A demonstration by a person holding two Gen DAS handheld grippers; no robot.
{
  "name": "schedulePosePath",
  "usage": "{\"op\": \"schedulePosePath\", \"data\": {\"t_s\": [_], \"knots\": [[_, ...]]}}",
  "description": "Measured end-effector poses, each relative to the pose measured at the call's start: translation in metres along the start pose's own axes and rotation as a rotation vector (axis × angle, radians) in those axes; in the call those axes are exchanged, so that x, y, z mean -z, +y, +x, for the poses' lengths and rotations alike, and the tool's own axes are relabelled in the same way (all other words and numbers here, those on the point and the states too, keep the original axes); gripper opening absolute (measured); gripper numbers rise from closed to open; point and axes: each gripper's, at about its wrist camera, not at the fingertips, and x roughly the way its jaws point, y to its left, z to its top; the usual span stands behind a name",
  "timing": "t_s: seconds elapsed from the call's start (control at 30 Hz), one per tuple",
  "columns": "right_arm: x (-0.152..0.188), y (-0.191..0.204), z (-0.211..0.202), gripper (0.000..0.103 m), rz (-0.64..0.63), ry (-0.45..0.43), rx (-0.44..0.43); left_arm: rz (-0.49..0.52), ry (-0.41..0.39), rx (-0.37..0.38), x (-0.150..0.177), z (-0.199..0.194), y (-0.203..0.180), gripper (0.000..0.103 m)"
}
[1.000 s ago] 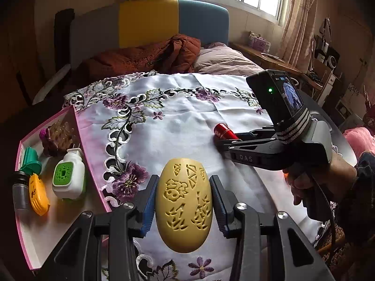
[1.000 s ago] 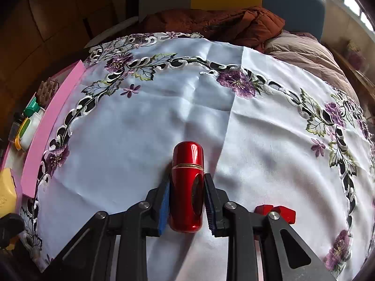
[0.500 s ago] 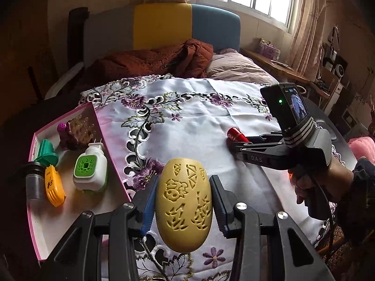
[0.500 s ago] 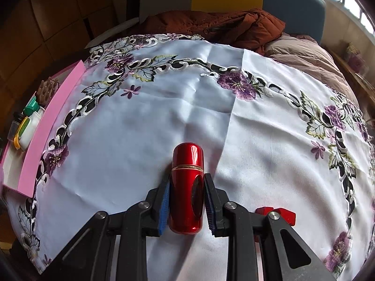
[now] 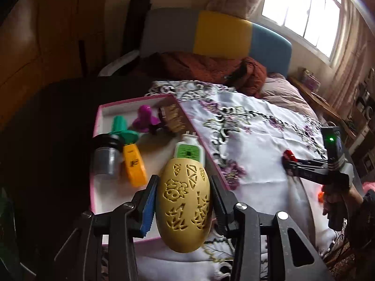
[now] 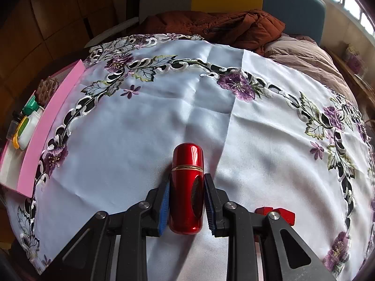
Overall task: Organize rigid objects
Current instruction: 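Carry the yellow soap into the tray with the left tool and open it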
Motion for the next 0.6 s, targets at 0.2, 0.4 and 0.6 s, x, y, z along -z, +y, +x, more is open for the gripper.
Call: {"op": "schedulePosePath", "data": {"t_s": [0.2, 0.4, 0.6], "knots": [[0.0, 0.0, 0.0, 0.027, -0.004, 0.001, 0.003, -0.146, 0.053, -0.074, 0.011, 0.014, 0.057, 0.043], [-0.001, 0.0, 0.0, 0.027, -0.01, 0.002, 0.006, -0.182, 0.075, -0.087, 0.016, 0.027, 0.071, 0.043], [-0.001, 0.001, 0.0, 0.027, -0.011, 0.002, 0.008, -0.152, 0.12, -0.114, 0.021, 0.05, 0.073, 0.04]]}}
